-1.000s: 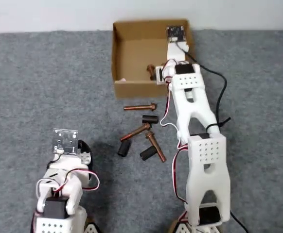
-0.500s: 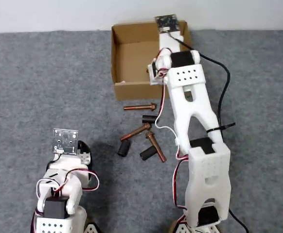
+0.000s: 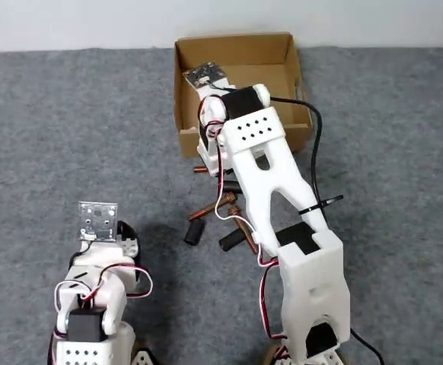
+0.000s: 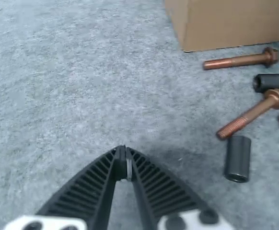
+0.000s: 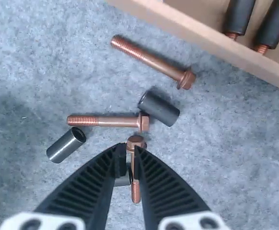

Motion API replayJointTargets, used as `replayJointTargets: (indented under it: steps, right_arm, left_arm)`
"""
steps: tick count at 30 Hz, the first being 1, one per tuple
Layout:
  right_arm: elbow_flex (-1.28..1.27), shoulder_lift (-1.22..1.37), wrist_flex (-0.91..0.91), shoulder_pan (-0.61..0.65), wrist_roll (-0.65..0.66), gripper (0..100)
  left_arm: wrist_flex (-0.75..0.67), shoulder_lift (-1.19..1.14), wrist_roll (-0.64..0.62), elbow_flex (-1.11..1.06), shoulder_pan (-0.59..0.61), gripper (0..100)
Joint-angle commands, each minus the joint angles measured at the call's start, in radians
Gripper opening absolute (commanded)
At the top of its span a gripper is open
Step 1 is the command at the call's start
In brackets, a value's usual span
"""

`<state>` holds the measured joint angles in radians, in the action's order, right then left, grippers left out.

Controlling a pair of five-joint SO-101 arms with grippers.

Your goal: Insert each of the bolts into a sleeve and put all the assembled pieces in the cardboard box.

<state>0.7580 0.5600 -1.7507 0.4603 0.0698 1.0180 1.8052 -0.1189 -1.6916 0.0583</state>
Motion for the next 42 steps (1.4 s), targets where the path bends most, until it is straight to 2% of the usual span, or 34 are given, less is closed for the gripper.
replayJointTargets:
  steps: [1,6,8,22,28,38,42]
  right_arm:
    - [0.014,0.022,-0.044,0.002,0.031,2.8]
    - [0.014,0.116,-0.042,-0.012,0.166,16.5]
    - [0.020,0.156,-0.042,-0.013,0.195,18.3]
    - [0.020,0.269,0.127,-0.022,0.209,18.3]
    - [0.020,0.274,0.188,-0.024,0.270,18.3]
    - [0.020,0.387,0.194,-0.025,0.267,18.3]
    - [0.021,0.400,0.194,-0.051,0.267,9.7]
  left_arm:
    - [-0.002,-0.003,0.003,0.007,0.018,1]
    - [-0.002,-0.003,0.003,0.007,0.018,1]
    - [-0.002,-0.003,0.003,0.007,0.018,1]
    - [-0.003,-0.003,0.003,0.007,0.018,1]
    - [-0.003,-0.003,0.003,0.007,0.018,1]
    - [-0.003,-0.003,0.003,0.007,0.018,1]
    - [-0.003,-0.003,0.003,0.007,0.018,1]
